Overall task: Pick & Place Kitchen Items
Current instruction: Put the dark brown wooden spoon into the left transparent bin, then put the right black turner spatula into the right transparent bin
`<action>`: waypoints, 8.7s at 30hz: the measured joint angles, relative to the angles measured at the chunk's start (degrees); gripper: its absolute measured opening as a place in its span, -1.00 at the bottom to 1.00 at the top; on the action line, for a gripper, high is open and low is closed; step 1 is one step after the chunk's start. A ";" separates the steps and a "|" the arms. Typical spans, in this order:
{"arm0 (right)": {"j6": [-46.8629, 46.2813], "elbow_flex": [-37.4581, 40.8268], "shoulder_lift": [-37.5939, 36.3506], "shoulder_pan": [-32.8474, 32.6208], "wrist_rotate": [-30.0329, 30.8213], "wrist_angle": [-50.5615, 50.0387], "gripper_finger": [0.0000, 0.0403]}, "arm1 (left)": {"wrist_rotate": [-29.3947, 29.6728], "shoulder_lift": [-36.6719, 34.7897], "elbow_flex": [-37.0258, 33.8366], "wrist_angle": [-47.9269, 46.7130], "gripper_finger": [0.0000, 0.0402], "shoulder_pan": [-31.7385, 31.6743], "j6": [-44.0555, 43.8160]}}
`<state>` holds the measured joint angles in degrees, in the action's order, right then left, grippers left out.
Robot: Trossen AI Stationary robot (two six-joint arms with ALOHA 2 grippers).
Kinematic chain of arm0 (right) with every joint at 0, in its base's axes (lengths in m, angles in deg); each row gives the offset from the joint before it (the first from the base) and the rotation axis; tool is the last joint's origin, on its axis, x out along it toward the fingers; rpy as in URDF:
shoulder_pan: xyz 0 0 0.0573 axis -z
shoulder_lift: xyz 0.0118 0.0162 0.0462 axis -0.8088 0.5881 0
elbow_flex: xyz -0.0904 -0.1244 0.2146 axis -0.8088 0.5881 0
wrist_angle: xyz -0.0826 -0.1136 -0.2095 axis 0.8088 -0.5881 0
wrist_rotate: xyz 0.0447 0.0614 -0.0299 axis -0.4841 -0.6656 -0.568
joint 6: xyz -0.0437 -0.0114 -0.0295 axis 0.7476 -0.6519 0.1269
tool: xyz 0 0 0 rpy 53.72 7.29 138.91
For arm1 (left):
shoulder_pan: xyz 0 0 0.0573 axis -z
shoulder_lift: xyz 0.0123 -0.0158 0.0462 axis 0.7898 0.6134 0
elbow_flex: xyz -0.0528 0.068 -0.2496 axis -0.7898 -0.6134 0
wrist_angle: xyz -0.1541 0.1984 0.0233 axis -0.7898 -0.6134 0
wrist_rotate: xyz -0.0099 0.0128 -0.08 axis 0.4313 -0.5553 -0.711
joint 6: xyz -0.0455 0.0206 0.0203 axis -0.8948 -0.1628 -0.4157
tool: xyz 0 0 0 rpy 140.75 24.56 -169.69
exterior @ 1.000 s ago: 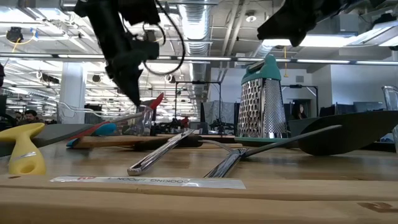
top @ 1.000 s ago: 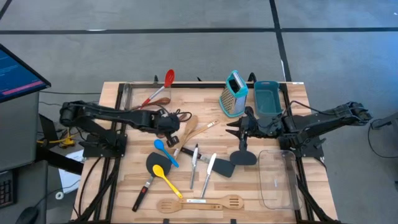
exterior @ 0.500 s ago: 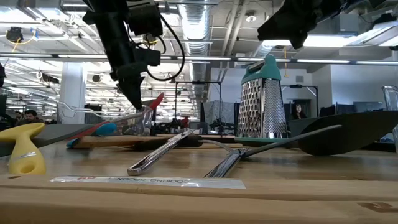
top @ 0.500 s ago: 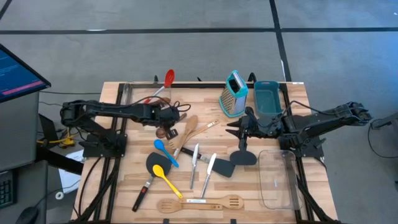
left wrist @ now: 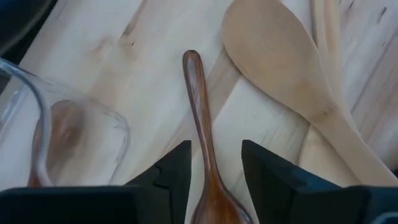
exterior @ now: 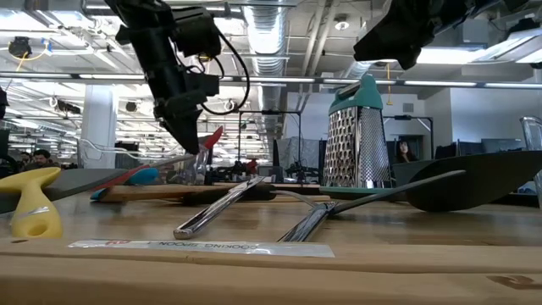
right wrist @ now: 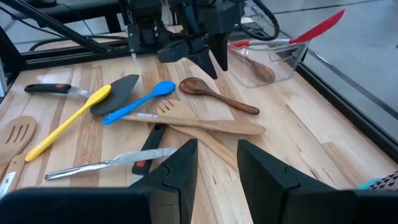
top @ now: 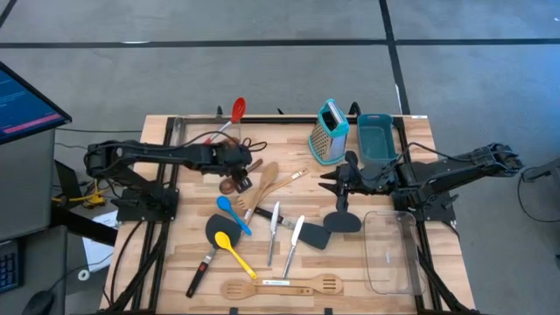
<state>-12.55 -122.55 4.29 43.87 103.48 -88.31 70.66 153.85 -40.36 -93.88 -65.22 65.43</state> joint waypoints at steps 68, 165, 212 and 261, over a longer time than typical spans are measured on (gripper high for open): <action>-0.87 0.00 0.00 0.00 0.09 -0.34 -0.47 | -5.33 6.30 -15.70 23.46 -0.83 -3.37 -3.05; -0.92 -0.02 0.00 0.00 0.02 -0.34 -0.47 | 7.79 -15.03 -15.77 21.94 -0.97 -34.09 22.52; -0.90 -0.02 -0.02 0.00 0.07 -0.36 -0.47 | 2.97 -13.46 -24.75 25.59 -0.72 -39.09 22.45; -8.17 -0.02 -0.01 0.27 0.02 -0.34 -0.47 | -7.87 -43.85 -24.62 28.29 -0.98 -0.23 6.96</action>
<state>-20.72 -122.57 4.28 44.13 103.50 -88.64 62.80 110.01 -64.98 -65.59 -65.45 72.39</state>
